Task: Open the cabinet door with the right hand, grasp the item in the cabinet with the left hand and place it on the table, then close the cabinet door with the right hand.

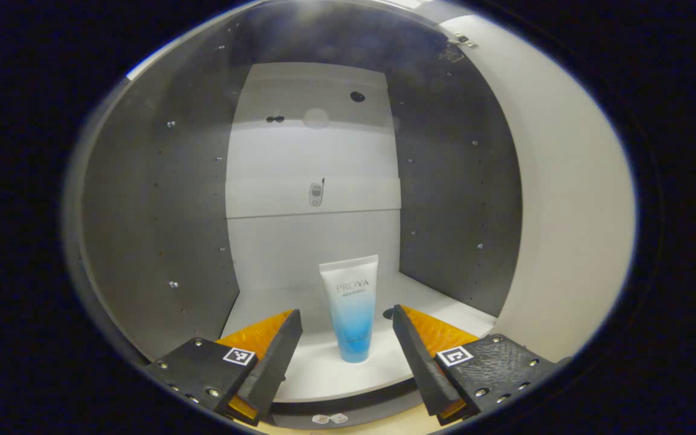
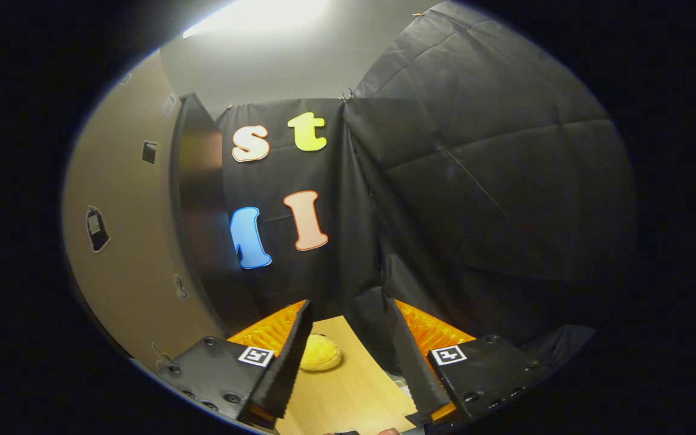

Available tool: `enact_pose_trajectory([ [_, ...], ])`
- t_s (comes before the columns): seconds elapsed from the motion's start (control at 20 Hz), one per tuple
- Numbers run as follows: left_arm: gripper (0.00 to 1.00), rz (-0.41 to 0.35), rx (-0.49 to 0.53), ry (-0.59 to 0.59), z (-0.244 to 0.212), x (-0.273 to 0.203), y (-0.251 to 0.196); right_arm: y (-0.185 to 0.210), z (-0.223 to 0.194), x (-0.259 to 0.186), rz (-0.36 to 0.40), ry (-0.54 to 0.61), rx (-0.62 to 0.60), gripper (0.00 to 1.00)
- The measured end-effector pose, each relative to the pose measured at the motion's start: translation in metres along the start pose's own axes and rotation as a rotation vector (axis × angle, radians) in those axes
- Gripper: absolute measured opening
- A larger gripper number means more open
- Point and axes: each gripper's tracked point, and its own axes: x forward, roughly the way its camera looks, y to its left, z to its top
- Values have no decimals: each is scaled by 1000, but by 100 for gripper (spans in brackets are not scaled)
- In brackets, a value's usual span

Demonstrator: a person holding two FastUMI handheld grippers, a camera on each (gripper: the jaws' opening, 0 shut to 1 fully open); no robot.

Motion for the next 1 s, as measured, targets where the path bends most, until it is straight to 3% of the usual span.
enact_pose_trajectory([
  [0.1,93,-8,-26,15,-8,11,0,-5,3,0,-27,-8,-4,100],
  [0.2,93,-8,-46,20,-10,19,1,-12,2,7,-56,-13,7,92],
  [0.25,94,-8,-52,22,-11,22,1,-10,2,7,-59,-10,21,98],
  [0.3,93,-6,-48,24,-12,24,2,-10,3,7,-65,-10,35,92],
  [0.4,89,1,-45,21,-13,27,3,-7,2,9,-62,-5,53,98],
  [0.45,73,-10,-49,22,-13,29,0,-6,1,8,-63,3,57,98],
  [0.6,75,-16,-50,19,-14,30,-3,-11,0,7,-78,0,41,98],
  [0.7,45,-45,-52,25,-16,35,-6,-14,-2,7,-84,11,37,98],
  [0.8,48,-51,-50,25,-16,32,-6,-12,-3,5,-86,17,44,98],
  [1.0,46,-53,-27,23,-13,28,-4,-17,-3,3,-104,14,9,98],
])
